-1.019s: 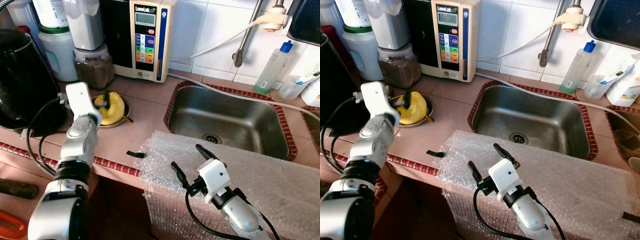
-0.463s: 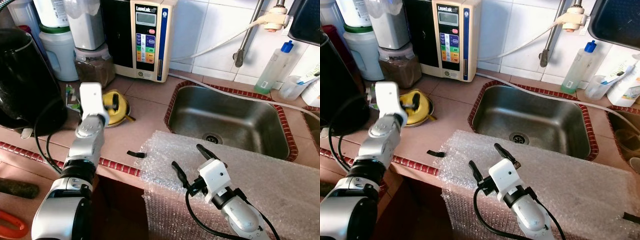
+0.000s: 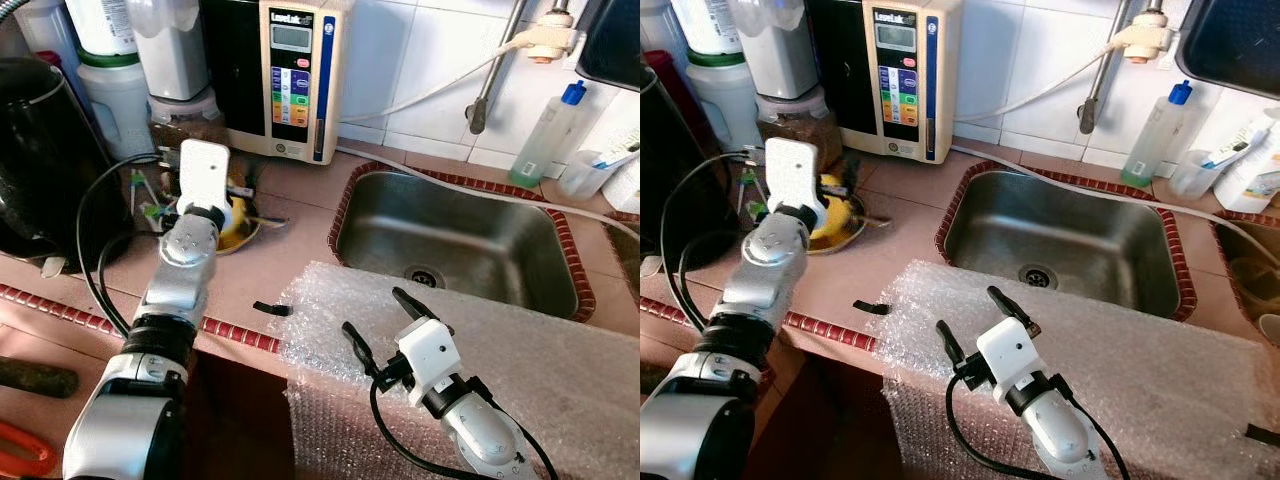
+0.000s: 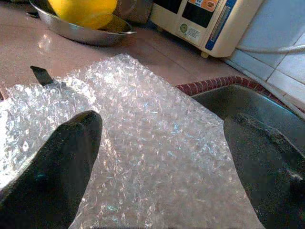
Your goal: Kitchen organization
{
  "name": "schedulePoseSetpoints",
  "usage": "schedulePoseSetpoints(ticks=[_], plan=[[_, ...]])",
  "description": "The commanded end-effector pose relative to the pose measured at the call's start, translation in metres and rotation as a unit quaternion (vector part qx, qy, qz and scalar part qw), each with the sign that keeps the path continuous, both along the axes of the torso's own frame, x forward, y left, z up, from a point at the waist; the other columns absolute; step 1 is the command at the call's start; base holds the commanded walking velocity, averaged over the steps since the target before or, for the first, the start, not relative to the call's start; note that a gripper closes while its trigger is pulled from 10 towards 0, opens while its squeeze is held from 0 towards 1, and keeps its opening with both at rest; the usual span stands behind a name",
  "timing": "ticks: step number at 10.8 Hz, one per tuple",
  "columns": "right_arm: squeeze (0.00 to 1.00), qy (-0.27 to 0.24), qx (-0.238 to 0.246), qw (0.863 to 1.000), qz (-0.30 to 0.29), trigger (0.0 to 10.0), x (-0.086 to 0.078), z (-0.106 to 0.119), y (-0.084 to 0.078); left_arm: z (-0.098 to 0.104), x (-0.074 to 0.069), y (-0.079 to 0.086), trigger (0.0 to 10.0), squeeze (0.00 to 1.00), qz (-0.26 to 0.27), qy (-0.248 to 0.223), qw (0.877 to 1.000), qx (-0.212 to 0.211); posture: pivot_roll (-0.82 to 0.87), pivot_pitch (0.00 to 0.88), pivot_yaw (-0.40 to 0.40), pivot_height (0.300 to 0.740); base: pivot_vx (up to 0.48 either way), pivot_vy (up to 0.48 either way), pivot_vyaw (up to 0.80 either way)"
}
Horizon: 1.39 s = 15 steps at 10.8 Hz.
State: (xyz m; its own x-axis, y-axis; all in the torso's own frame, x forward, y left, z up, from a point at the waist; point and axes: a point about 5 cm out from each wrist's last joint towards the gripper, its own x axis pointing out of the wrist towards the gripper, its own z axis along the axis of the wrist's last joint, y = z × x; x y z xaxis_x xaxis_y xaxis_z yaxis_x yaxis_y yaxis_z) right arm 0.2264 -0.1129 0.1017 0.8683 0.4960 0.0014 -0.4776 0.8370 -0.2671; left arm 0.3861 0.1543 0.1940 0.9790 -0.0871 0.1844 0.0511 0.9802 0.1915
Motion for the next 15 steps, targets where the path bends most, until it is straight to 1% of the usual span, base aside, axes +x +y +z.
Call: schedulePoseSetpoints(ticks=[1,2,3,4,5,6,7,8,9,10,11,12,13,14,15], plan=[[0.00,0.002,-0.006,1.000,0.000,10.0,0.001,-0.002,-0.001,0.005,-0.001,-0.001,10.0,0.00,-0.008,-0.013,1.000,0.009,0.08,0.000,-0.007,0.740,0.000,0.000,0.00],[0.00,0.002,-0.007,1.000,0.001,10.0,0.001,-0.002,-0.001,0.005,-0.001,-0.001,10.0,0.00,-0.009,-0.013,1.000,0.018,0.08,0.000,-0.009,0.740,0.000,0.000,0.00],[0.00,0.002,-0.007,1.000,0.002,10.0,0.001,-0.002,-0.001,0.005,-0.001,0.005,10.0,0.00,0.006,-0.018,0.999,0.028,0.09,0.000,-0.011,0.740,0.000,0.000,0.00],[0.00,0.002,-0.008,1.000,0.002,10.0,0.001,-0.003,-0.001,0.007,0.000,0.021,10.0,0.00,0.054,-0.020,0.998,0.017,0.09,0.000,-0.012,0.740,0.000,0.000,0.00],[0.00,0.002,-0.007,1.000,0.004,10.0,0.001,-0.003,0.000,0.008,-0.001,0.050,10.0,0.00,0.137,-0.021,0.990,-0.007,0.09,0.000,-0.013,0.740,0.000,0.000,0.00],[0.00,0.002,-0.007,1.000,0.004,10.0,0.001,-0.003,0.001,0.005,-0.003,0.065,10.0,0.00,0.172,-0.016,0.985,-0.001,0.09,0.000,-0.013,0.740,0.000,0.000,0.00],[0.00,0.002,-0.006,1.000,0.004,10.0,0.001,-0.003,0.001,-0.009,-0.005,0.080,10.0,0.00,0.197,0.025,0.980,0.027,0.10,0.000,-0.012,0.740,0.000,0.000,0.00],[0.00,0.002,-0.006,1.000,0.003,10.0,0.001,-0.003,0.001,-0.018,-0.008,0.089,10.0,0.00,0.203,0.043,0.978,0.032,0.10,0.000,-0.013,0.740,0.000,0.000,0.00],[0.00,0.002,-0.006,1.000,0.003,10.0,0.001,-0.003,0.001,-0.030,-0.012,0.094,10.0,0.00,0.205,0.073,0.975,0.053,0.10,0.000,-0.014,0.740,0.000,0.000,0.00],[0.00,0.002,-0.007,1.000,0.002,10.0,0.001,-0.004,0.001,-0.039,-0.013,0.095,10.0,0.00,0.191,0.097,0.973,0.080,0.10,0.000,-0.015,0.740,0.000,0.000,0.00],[0.00,0.001,-0.007,1.000,0.003,10.0,0.001,-0.004,0.000,-0.044,-0.016,0.098,10.0,0.00,0.194,0.103,0.970,0.102,0.10,0.000,-0.015,0.740,0.000,0.000,0.00],[0.00,0.001,-0.008,1.000,0.002,10.0,0.001,-0.004,0.000,-0.044,-0.019,0.103,10.0,0.00,0.204,0.092,0.968,0.112,0.10,0.000,-0.015,0.740,0.000,0.000,0.00],[0.00,0.002,-0.008,1.000,0.002,10.0,0.000,-0.004,0.000,-0.036,-0.025,0.112,10.0,0.00,0.218,0.051,0.970,0.098,0.10,0.000,-0.016,0.740,0.000,0.000,0.00],[0.00,0.003,-0.008,1.000,0.002,10.0,0.000,-0.004,-0.001,-0.032,-0.030,0.114,10.0,0.00,0.211,0.029,0.974,0.083,0.11,0.000,-0.018,0.740,0.000,0.000,0.00],[0.00,0.003,-0.008,1.000,0.001,10.0,0.000,-0.005,-0.002,-0.030,-0.038,0.114,10.0,0.00,0.195,0.000,0.978,0.075,0.11,0.000,-0.020,0.740,0.000,0.000,0.00]])
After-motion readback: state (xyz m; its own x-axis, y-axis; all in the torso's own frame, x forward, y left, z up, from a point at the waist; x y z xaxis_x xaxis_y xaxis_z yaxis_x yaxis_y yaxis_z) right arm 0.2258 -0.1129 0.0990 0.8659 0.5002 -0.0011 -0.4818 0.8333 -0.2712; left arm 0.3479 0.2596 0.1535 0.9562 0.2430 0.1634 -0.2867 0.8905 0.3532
